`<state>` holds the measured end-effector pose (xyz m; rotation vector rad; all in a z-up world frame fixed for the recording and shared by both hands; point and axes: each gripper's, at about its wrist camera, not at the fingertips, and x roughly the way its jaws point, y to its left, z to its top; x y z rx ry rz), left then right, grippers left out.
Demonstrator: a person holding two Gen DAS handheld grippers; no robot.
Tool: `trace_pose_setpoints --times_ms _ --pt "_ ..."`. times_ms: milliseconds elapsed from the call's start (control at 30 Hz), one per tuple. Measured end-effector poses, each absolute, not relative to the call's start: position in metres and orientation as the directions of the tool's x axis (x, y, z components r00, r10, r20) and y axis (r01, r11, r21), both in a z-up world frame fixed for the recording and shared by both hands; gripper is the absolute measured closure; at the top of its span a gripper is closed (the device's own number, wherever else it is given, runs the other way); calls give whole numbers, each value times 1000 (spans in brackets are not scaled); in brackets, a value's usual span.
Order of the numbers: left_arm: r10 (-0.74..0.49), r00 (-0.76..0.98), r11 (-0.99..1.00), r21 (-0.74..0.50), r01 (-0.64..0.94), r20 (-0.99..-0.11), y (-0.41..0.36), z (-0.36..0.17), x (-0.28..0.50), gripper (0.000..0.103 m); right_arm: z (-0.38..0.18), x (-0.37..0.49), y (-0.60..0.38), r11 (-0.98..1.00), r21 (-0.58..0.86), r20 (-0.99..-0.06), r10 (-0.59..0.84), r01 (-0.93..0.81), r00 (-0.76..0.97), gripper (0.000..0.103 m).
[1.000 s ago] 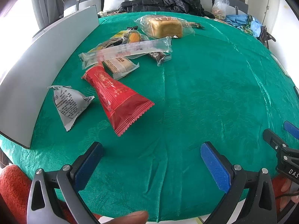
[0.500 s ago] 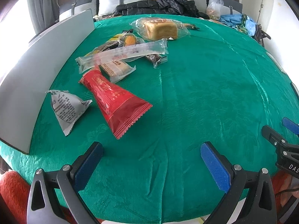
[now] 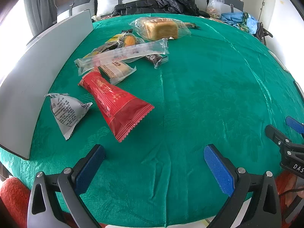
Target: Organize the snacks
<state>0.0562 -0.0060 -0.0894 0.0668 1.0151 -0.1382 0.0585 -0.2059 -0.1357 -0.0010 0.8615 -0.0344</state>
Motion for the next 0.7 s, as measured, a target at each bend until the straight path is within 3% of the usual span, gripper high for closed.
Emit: trace_pose_setpoints --times_ms 233,367,500,700 --pt "-100 483 990 -40 134 -870 -1 -85 54 0 -136 59 -206 999 -15 -759 -31 29 650 1" --pt "-144 545 986 -73 150 -826 11 -56 45 0 -136 58 -206 999 -15 -758 -31 30 652 1" --pt "-70 637 997 -69 26 -767 56 -27 52 0 -135 58 -206 999 -15 -756 -30 29 653 1" --pt "-91 567 981 -173 -92 -819 99 -57 79 0 -134 58 -205 999 -14 -756 -30 29 654 1"
